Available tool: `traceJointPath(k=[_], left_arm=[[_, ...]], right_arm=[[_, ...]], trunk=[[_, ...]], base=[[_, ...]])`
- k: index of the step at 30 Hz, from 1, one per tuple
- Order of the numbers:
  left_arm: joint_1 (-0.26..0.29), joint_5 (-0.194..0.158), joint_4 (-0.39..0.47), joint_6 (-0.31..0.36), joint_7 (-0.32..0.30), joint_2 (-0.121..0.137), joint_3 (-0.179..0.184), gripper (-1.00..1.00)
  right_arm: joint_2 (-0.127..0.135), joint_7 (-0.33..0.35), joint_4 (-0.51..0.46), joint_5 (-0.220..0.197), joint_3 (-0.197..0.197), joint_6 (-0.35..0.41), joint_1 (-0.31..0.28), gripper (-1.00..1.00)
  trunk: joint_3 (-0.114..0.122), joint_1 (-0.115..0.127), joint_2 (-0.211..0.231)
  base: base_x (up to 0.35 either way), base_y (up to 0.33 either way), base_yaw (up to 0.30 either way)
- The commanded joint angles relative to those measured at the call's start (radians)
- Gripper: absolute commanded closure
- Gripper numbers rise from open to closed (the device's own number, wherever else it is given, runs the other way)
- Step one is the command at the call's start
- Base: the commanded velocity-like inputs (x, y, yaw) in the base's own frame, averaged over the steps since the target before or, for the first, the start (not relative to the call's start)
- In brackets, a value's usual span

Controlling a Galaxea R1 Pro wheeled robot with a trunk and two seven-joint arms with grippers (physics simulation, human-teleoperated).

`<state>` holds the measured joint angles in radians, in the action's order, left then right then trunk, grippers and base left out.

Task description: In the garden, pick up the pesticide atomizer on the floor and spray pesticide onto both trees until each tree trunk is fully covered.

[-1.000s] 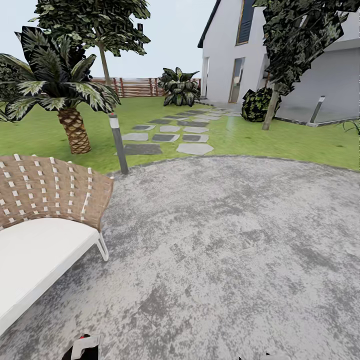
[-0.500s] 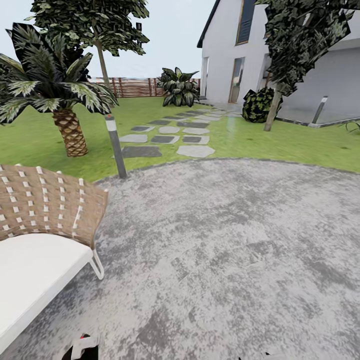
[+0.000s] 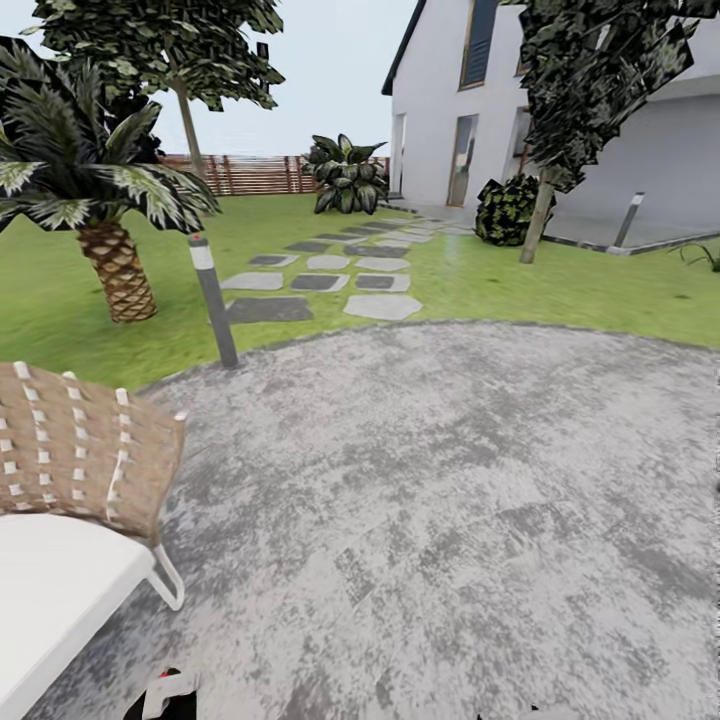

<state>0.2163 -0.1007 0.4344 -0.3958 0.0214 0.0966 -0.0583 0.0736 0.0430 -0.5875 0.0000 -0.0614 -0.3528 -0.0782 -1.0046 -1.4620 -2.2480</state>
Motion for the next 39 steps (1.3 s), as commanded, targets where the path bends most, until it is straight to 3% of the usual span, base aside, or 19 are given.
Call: traceJointPath(k=[1,13,39], left_arm=[[0.0,0.0,0.0,0.0,0.0,0.0,0.0,1.0],[0.0,-0.004,0.001,0.0,0.0,0.0,-0.001,1.0],[0.0,-0.005,0.0,-0.002,0.0,0.0,-0.002,1.0]], right_arm=[[0.0,0.0,0.0,0.0,0.0,0.0,0.0,-1.0],[0.0,0.0,0.0,0.0,0.0,0.0,0.0,-1.0],[0.0,0.001,-0.003,0.0,0.0,-0.002,0.0,-1.0]], trunk=[[0.0,0.0,0.0],[0.0,0.0,0.0],[0.003,0.0,0.0]], base=[[0.335,0.0,-0.274],[0.336,0.0,-0.277],[0.336,0.0,-0.009]])
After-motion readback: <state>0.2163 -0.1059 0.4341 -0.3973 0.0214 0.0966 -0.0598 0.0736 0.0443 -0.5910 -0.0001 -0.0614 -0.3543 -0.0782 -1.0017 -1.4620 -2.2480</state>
